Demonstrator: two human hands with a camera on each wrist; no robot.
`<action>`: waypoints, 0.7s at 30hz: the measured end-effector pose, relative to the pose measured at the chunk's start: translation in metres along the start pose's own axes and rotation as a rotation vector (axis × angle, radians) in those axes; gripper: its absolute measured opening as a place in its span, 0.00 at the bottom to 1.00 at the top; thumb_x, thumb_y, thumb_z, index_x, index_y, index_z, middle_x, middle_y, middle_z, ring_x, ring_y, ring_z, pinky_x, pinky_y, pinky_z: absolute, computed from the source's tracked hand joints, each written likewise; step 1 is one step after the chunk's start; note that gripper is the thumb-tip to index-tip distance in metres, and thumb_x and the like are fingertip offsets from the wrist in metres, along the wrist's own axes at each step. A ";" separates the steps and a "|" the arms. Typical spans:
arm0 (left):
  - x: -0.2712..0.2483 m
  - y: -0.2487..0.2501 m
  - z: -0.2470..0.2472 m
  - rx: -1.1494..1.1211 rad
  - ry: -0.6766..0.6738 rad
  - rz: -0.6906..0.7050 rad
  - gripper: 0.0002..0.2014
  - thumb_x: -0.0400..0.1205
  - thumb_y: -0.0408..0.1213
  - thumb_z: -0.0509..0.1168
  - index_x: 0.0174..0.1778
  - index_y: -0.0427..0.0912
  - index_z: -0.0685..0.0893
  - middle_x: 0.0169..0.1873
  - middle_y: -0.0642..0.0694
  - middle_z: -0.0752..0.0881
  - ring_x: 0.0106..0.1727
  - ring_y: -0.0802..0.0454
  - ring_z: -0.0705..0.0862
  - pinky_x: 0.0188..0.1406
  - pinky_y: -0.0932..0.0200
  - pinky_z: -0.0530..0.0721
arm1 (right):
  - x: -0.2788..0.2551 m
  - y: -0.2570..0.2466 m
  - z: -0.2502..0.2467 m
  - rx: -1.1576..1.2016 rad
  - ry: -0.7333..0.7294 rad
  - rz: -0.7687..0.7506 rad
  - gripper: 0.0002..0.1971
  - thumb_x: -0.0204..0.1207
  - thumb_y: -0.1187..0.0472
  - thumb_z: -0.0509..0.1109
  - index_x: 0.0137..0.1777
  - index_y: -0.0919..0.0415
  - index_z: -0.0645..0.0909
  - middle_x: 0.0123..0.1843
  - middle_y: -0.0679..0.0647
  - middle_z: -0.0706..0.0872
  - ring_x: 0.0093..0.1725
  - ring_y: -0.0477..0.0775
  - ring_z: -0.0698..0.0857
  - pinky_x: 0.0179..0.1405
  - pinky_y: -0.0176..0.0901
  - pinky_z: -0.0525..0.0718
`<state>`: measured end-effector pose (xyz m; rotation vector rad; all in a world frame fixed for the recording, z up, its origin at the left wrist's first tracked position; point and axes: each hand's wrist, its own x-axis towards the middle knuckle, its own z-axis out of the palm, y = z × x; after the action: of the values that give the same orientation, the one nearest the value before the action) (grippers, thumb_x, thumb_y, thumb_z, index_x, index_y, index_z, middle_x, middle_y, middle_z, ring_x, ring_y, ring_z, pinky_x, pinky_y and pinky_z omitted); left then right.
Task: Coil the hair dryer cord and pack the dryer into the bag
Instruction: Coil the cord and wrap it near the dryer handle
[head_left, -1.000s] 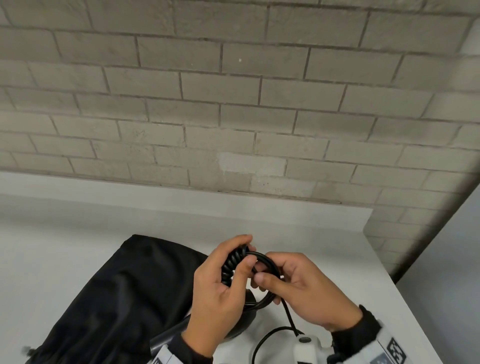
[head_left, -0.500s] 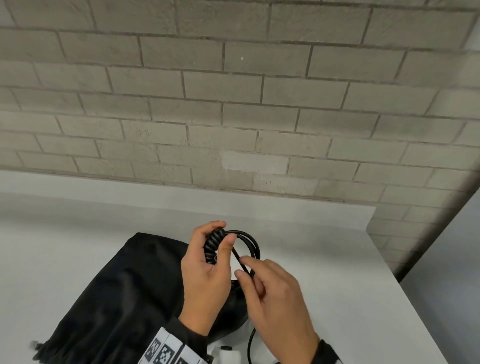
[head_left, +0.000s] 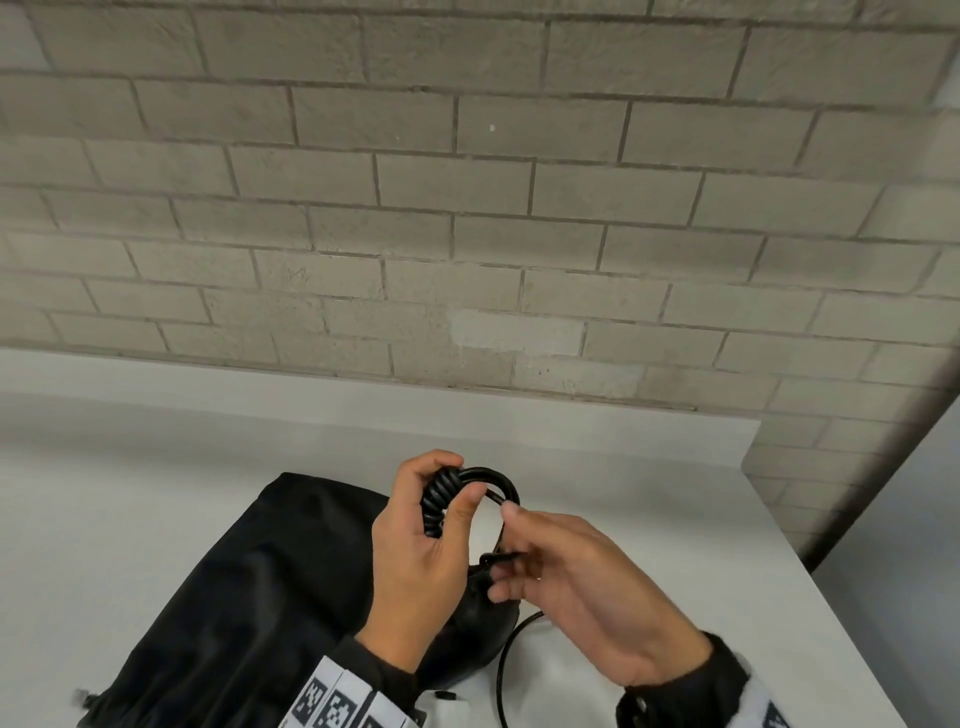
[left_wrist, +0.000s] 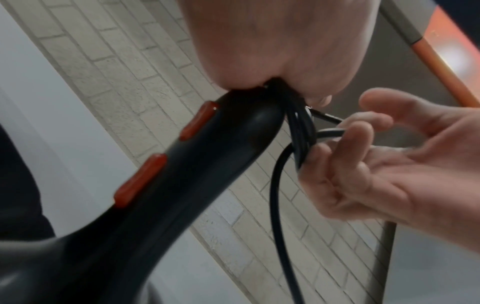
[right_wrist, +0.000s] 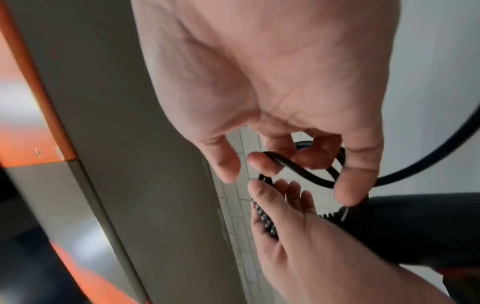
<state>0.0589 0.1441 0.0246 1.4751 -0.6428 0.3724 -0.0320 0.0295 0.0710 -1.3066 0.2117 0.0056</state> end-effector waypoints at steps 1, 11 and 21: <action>0.000 0.000 0.000 -0.002 -0.006 0.013 0.13 0.78 0.49 0.70 0.55 0.50 0.80 0.46 0.61 0.86 0.45 0.61 0.87 0.42 0.76 0.80 | -0.001 -0.001 -0.003 0.011 -0.038 -0.012 0.13 0.76 0.53 0.73 0.35 0.60 0.78 0.38 0.55 0.76 0.44 0.56 0.78 0.51 0.49 0.81; 0.005 -0.007 0.000 0.014 -0.013 0.060 0.11 0.79 0.50 0.67 0.56 0.52 0.81 0.43 0.57 0.86 0.41 0.57 0.86 0.41 0.73 0.80 | -0.005 0.030 -0.003 -0.205 0.204 -0.257 0.05 0.74 0.68 0.76 0.45 0.60 0.84 0.44 0.57 0.89 0.44 0.53 0.88 0.49 0.40 0.85; 0.009 -0.006 -0.004 0.005 0.053 0.024 0.10 0.79 0.40 0.70 0.54 0.44 0.81 0.45 0.57 0.85 0.43 0.62 0.86 0.43 0.75 0.80 | -0.017 0.030 -0.023 0.133 -0.150 -0.187 0.11 0.71 0.55 0.78 0.41 0.61 0.82 0.34 0.56 0.81 0.44 0.61 0.79 0.49 0.47 0.79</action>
<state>0.0703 0.1459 0.0253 1.4582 -0.6184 0.4308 -0.0559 0.0176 0.0389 -1.1836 -0.0382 -0.0677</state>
